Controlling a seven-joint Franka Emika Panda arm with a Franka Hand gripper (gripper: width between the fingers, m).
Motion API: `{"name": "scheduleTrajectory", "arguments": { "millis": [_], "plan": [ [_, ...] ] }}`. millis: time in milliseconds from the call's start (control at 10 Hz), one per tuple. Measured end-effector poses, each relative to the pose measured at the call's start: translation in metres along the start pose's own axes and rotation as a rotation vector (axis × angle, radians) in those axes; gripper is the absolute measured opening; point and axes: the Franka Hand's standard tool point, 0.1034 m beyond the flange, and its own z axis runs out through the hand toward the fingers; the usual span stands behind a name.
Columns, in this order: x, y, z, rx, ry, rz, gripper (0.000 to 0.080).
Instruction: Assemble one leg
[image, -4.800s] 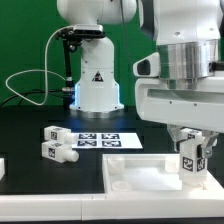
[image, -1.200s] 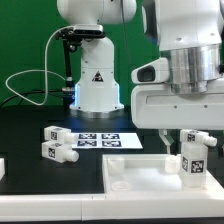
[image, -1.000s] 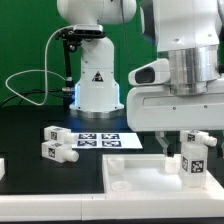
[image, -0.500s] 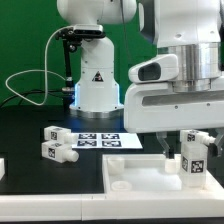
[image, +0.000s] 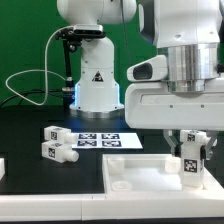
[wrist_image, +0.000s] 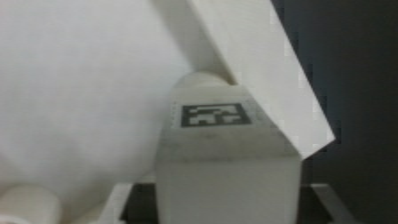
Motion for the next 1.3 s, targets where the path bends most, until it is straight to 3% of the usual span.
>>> {"name": "scheduleTrajectory", "arguments": {
  "millis": [100,400,500,600,700,800,900,1000,1300],
  "plan": [
    [0.0,0.002,0.0,-0.008,-0.012,0.186,0.0284],
    [0.0,0.006,0.001,0.012,-0.045,0.782,0.0285],
    [0.0,0.006,0.001,0.01,-0.046,0.811,0.0285],
    [0.0,0.006,0.001,0.011,-0.046,0.81,0.0384],
    [-0.002,0.006,0.002,0.003,-0.042,0.725,0.0384],
    [-0.007,0.005,0.003,-0.012,-0.043,0.559,0.0529],
    [-0.007,0.001,0.002,-0.005,-0.043,0.392,0.0611],
    [-0.01,0.0,0.003,0.001,-0.047,0.184,0.0611],
    [-0.009,0.0,0.003,0.006,-0.045,-0.018,0.0647]
  ]
}}
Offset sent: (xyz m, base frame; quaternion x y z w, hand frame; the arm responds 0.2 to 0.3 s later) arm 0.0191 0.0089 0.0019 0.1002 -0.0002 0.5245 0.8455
